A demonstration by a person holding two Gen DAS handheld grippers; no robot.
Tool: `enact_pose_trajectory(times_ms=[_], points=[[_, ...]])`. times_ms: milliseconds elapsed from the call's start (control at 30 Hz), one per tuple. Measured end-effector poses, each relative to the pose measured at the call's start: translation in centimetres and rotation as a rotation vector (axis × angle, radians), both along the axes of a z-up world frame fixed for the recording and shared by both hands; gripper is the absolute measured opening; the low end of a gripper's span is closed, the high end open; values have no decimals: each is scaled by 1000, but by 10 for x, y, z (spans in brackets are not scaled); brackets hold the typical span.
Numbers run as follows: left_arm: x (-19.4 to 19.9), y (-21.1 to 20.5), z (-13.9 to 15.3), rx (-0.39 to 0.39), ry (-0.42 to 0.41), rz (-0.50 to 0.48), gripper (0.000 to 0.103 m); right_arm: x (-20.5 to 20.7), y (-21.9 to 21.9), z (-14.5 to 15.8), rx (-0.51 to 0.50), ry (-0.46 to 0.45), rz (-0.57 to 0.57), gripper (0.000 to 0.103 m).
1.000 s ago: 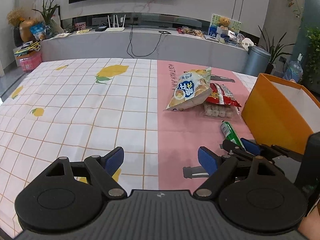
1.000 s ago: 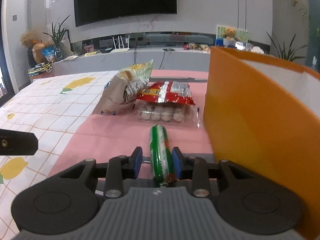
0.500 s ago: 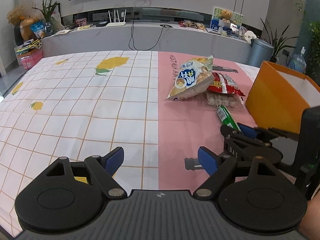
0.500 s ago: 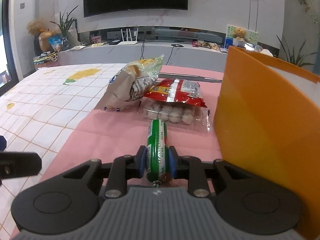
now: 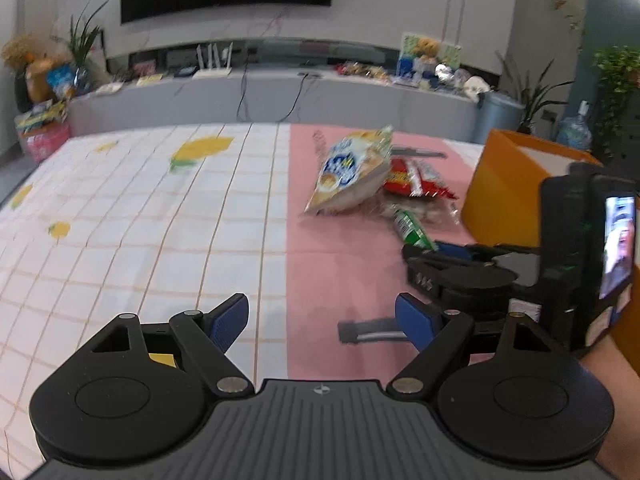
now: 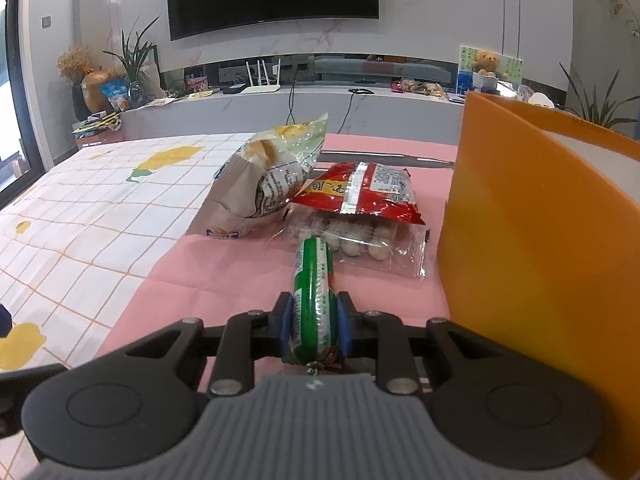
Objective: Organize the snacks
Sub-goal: 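Grasp the white-and-blue chip bag with the left tool while the right holds the sausage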
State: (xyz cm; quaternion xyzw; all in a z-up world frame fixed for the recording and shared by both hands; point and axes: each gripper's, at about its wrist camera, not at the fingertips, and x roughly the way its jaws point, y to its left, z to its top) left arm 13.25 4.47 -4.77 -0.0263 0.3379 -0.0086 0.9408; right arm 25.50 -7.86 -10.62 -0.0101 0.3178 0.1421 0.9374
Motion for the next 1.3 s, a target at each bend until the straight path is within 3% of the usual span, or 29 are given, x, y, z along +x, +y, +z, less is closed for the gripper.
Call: enact_pose_trajectory(times_ms=[100,267,400,567,667,733,767,867,967,1133,1200,1300], points=[[2,-2,7,19,-47,28,97,3,-2,0,15,3,6,21],[23,7,12,-74,-15,74,97,6,-3,-1,31,6,8,21],[55,7,16,-24,32,95,97,12,-3,-2,56,11,14,21],[86,14,35,-71,-4,144,97,15,-4,-3,69,15,12,21],[108,8,40,-82,21,88,100,14,0,-3,53,11,12,21],[129,6,34,-135,111,-6,100,13,2,-3,41,8,12,21],[137,4,32,-148,128,4,100,13,2,-3,37,7,12,21],[154,-10,28,-62,93,16,100,12,2,-2,38,7,12,21],[173,-23,18,39,111,7,100,11,0,-2,56,11,11,21],[189,-30,-4,59,154,59,101,14,-3,-2,55,12,12,21],[189,-27,-12,-4,161,105,101,15,-4,-3,66,14,13,21],[186,-21,-16,-28,145,135,97,16,-8,-3,83,18,12,21]])
